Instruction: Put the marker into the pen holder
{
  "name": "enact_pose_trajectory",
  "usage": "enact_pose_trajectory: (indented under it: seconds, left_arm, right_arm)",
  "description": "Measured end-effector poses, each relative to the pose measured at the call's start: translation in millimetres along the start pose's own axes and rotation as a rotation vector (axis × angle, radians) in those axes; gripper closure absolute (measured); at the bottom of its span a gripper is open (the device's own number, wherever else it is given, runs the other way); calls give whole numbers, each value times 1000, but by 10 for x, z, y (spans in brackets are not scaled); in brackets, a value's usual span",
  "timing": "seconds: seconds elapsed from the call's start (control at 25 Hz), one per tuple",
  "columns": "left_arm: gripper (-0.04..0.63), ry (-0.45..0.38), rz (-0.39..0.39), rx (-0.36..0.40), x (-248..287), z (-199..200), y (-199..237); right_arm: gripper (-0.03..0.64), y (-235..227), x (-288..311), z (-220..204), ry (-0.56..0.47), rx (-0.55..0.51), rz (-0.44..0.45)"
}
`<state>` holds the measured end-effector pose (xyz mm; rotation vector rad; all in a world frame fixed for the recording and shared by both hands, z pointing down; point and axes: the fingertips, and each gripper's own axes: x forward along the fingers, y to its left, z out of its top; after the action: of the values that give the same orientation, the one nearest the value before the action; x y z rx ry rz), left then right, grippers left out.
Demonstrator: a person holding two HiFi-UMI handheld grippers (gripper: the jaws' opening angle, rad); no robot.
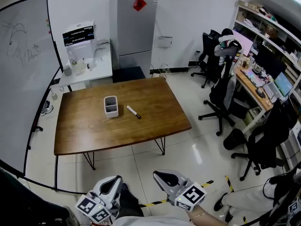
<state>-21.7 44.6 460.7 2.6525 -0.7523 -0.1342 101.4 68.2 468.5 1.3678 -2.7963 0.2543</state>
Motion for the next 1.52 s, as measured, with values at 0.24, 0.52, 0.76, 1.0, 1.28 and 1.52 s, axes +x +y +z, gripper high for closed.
enact_pose_trajectory:
  seconds: [0.24, 0.52, 0.76, 1.0, 1.28, 1.52]
  left_arm:
    - [606, 0, -81, 57, 556, 631, 899]
    - [607, 22, -121, 94, 745, 1035, 1710]
    - [607, -5, -76, 56, 728, 1123, 2087]
    - [607, -37, -6, 27, 798, 1186, 2381]
    - [607, -78, 95, 28, 803, 1321, 2685]
    - [607, -78, 149, 48, 802, 1277, 2734]
  right_arm:
    - [627, -508, 885, 316, -26, -28, -64]
    - [627, -685, 1983, 437, -39, -21, -65]
    - [626, -928, 2247, 336, 11, -4, -86]
    - [627, -1375, 2344, 242, 83, -15, -108]
    - [627, -2143, 2724, -368, 297, -28, -121]
    - [506, -2880, 2897, -1087, 513, -33, -208]
